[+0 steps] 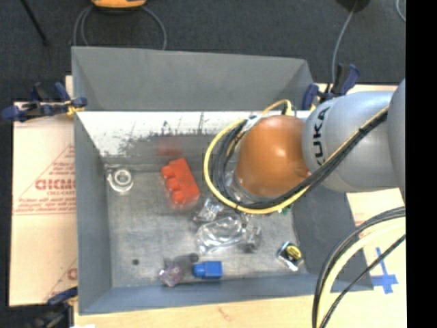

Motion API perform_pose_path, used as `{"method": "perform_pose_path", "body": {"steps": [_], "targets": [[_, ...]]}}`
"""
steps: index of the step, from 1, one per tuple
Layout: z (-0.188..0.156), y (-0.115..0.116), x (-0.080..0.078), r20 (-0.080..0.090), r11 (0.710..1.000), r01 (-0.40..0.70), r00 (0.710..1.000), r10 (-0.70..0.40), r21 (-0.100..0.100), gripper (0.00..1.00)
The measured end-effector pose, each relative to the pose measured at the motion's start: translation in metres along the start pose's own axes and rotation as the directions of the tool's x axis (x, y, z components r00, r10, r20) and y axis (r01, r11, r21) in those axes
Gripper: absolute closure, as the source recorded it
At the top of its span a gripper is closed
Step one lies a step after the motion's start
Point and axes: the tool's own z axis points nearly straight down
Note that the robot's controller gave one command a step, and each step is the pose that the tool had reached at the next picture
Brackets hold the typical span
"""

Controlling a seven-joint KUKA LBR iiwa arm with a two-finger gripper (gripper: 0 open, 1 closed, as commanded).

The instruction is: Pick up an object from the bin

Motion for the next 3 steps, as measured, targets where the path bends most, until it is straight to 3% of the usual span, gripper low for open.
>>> {"method": "perform_pose_path", "body": {"steps": [1,2,3], "targets": [[-0.002,0.001,-0.003,0.005,1.000,0.002,1.000,-0.002,-0.001,1.00],[-0.036,-0.036,0.010,-0.011,0.999,-0.042,0.999,0.042,-0.008,1.00],[-0.066,-0.044,0.017,-0.012,0.998,-0.058,0.998,0.057,-0.011,1.00]]}}
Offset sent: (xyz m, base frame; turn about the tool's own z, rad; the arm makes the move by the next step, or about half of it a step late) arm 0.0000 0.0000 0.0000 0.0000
